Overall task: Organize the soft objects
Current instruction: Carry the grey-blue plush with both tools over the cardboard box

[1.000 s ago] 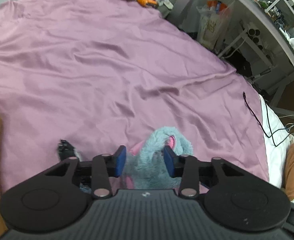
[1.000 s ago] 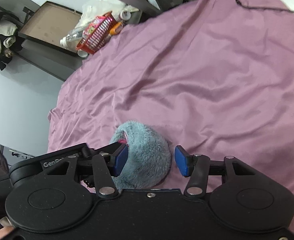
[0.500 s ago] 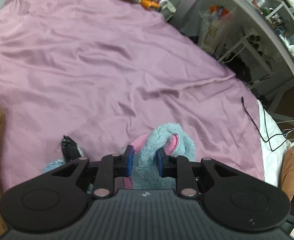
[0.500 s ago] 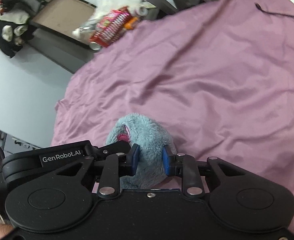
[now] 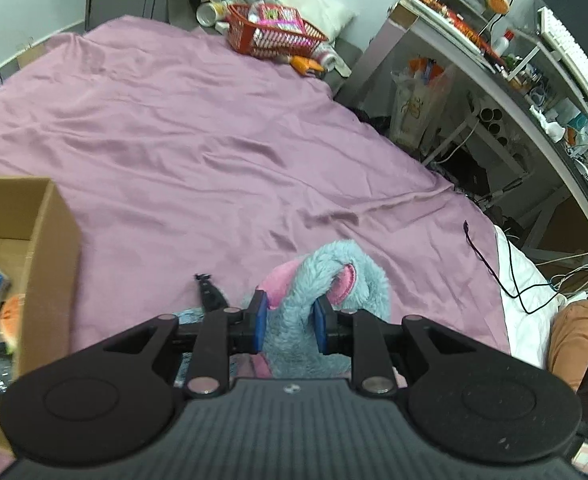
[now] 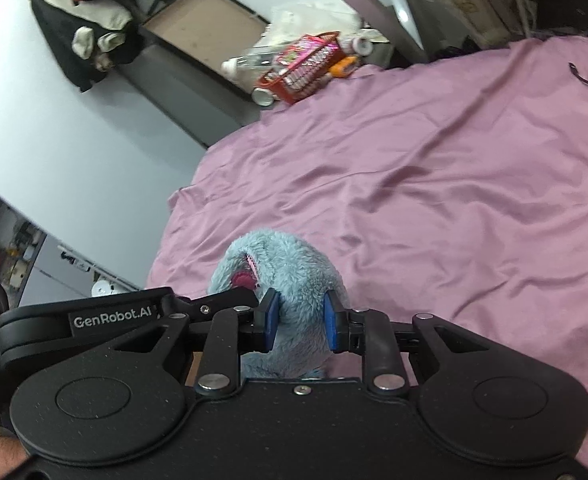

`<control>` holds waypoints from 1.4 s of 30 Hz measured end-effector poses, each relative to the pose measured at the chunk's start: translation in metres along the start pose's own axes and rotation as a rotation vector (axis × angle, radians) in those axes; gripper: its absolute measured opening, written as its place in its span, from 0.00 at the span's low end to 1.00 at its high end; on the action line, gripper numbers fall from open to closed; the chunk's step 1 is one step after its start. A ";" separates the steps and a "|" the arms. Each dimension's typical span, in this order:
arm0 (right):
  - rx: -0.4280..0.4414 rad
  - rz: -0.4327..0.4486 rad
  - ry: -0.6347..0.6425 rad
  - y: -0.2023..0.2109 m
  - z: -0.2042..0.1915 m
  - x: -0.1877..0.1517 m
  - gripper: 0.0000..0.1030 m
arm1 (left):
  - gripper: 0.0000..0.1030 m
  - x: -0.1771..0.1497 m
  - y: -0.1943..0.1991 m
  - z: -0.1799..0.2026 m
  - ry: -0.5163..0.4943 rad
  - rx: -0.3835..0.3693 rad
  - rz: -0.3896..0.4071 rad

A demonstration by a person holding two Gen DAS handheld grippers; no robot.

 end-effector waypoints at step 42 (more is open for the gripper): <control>0.210 0.022 0.320 -0.012 -0.177 -0.079 0.22 | 0.20 0.000 0.135 -0.156 0.192 0.077 0.198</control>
Point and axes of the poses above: each gripper's, at about its wrist camera, not at the fingertips, and y roughly against the way its jaws point, z to its right, x to its top, the point moved 5 cm from there along -y, roughly the way its jaws point, and after that the axes turned 9 degrees about z, right-handed, at the moved point
